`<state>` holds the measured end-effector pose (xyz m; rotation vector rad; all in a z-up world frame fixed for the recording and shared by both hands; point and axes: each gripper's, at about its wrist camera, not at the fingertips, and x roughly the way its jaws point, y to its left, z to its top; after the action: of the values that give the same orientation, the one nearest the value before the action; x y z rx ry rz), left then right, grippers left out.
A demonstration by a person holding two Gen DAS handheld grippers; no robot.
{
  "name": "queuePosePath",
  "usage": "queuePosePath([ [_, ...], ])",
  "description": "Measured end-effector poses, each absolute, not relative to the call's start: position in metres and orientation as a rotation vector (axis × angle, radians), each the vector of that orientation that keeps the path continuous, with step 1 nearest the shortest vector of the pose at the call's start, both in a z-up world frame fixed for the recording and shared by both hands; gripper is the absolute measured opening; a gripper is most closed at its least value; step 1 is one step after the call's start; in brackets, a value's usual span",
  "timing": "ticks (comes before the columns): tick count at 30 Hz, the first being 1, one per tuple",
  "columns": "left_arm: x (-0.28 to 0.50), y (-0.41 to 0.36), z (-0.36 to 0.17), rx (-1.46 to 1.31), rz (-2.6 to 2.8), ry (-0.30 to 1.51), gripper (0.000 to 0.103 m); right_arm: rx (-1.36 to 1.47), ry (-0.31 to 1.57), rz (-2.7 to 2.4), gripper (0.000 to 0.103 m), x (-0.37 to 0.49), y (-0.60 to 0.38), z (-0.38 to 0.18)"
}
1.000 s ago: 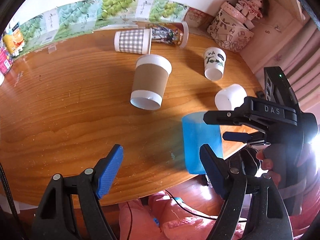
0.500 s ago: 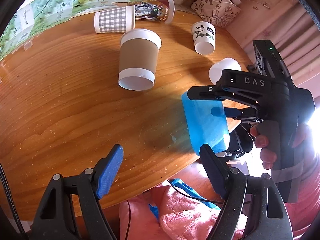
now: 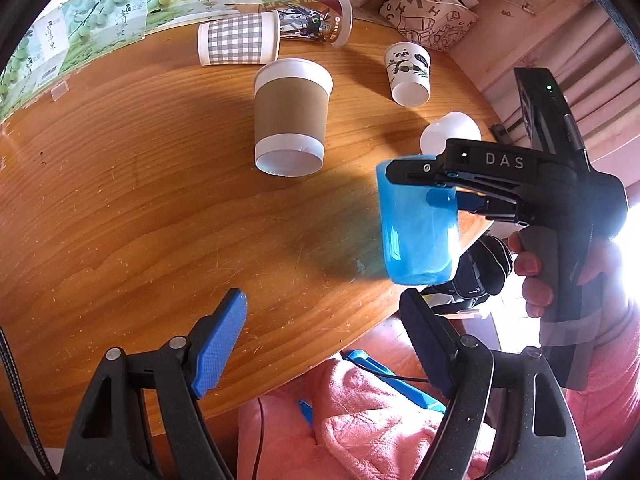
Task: Flip cup upright
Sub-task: 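Rotate the right tool to turn the blue cup opening upward, then lower the upright blue cup onto the desk with the right tool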
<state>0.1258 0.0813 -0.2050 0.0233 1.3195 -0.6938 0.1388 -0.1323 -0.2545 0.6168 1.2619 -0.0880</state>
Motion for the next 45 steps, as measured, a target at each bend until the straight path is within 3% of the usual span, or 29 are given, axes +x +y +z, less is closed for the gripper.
queuePosePath([
  [11,0.122,0.085,-0.185,0.076,-0.728,1.25,0.082,0.447,1.004,-0.096,0.074,0.128,-0.121,-0.224],
  [26,0.131,0.089,-0.174,0.163,-0.738,1.211,0.082,0.277,0.592,-0.122,0.073,0.088,-0.104,-0.223],
  [45,0.14,0.058,-0.165,0.137,-0.791,1.191,0.082,0.187,0.596,-0.099,0.072,0.068,-0.104,-0.229],
])
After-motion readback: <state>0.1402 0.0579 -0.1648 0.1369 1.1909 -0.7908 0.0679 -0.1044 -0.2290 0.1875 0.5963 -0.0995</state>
